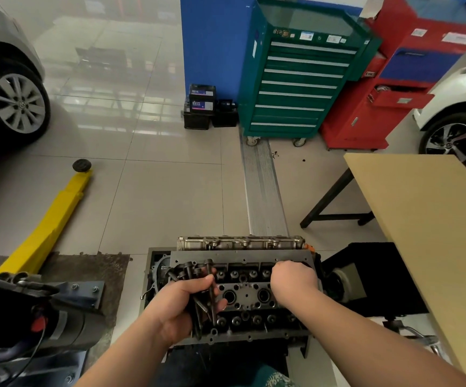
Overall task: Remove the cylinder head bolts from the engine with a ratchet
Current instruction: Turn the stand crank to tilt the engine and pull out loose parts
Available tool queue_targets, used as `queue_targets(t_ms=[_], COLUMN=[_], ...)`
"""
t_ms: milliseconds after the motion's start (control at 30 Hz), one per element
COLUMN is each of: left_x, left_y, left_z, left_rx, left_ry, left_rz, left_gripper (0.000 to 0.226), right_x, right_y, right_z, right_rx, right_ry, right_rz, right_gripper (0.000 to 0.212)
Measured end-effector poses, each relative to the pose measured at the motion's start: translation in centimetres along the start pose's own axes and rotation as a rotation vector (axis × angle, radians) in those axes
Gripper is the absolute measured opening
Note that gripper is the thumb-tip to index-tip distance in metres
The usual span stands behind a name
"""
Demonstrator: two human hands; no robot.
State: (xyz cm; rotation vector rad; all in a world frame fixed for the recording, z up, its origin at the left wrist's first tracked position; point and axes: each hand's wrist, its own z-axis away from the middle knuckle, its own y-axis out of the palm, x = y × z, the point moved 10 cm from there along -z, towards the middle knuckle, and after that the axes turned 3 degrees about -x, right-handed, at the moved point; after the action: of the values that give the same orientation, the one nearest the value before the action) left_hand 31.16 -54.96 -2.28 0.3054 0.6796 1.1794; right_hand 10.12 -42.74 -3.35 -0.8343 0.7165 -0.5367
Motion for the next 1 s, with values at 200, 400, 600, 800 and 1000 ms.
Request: queue_targets(t_ms=[200, 400, 600, 800, 1000], left_x=[-0.2, -0.2, -0.3, -4.2, -6.0], left_y=[0.3, 0.3, -0.5, -6.1, -13.3], left_z=[0.2, -0.1, -0.5, 0.3, 0.9], left_rx=[0.027, 0.031, 0.006, -0.294, -0.734], left_ry=[-0.011, -0.019, 0.016, 0.309, 0.461], left_rz=[-0.022, -0.03, 0.006, -0.144, -0.478], left_gripper=[0.034, 0.029, 0.039, 0.028, 0.025], right_x=[-0.3, 0.0, -0.7, -10.6, -10.6], right_y=[-1.0, -0.6, 0.0, 2.1, 11.1], right_z=[0.2, 0.5, 0.3, 1.9, 0.0], right_rx=[-0.139, -0.113, -0.12, -0.491, 0.053], right_ry=[-0.038, -0.051, -0.069, 0.33, 0.448], right_rz=[-0.109, -0.112, -0.12, -0.775, -1.217], right_gripper=[0.035, 0.03, 0.024, 0.045, 0.064])
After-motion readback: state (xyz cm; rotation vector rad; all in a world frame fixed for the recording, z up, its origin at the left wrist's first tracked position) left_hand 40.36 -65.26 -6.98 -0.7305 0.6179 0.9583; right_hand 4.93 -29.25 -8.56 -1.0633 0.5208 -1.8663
